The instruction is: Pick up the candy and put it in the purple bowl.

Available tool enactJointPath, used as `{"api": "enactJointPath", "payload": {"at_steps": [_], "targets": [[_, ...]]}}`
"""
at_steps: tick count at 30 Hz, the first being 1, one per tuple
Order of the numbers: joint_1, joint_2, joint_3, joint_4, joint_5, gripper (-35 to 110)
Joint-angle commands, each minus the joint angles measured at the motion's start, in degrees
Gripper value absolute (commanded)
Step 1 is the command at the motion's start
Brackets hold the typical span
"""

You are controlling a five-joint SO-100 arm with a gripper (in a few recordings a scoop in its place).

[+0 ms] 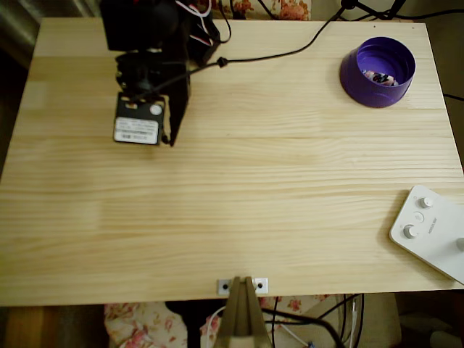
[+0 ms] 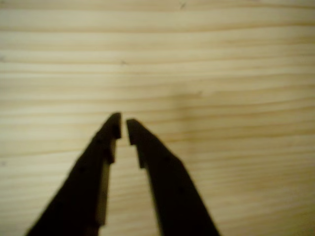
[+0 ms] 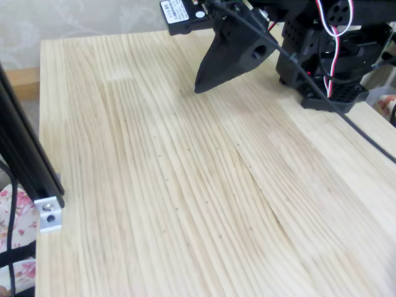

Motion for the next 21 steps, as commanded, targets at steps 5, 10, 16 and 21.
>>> {"api": "enactJointPath", "payload": {"at_steps": [5,10,16,21], "targets": [[0.1,1.2,-1.0,-1.5,1.3,0],[0.2,1.2,-1.0,0.2,11.7,0],[2.6,1.2,-1.0,0.0,11.4,0],[4.3,1.2,-1.0,0.6,8.3,0]]}}
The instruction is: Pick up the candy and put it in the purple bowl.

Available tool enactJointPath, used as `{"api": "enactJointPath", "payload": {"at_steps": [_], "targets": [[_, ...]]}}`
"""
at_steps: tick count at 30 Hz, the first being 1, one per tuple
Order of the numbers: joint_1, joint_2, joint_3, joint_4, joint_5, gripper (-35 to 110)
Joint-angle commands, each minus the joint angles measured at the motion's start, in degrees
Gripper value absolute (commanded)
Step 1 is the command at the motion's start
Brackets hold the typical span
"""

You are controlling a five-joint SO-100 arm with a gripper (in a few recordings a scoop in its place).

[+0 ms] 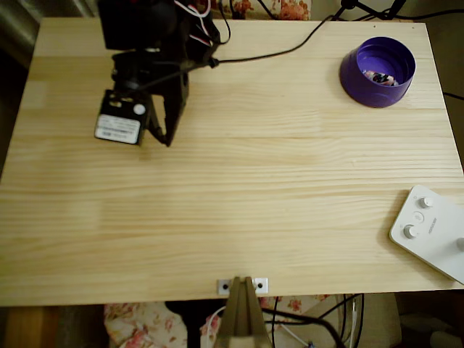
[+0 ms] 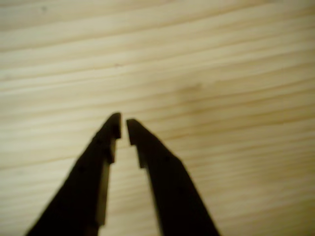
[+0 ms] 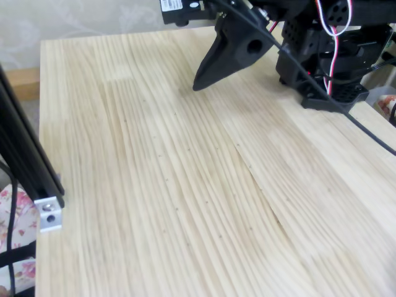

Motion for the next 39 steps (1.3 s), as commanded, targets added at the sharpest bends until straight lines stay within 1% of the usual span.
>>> {"api": "enactJointPath", "payload": {"at_steps": [1,39], "targets": [[2.7,1.0,-1.0,0.4,1.1,0],[3.7,1.0,-1.0,0.7,1.8,0]]}}
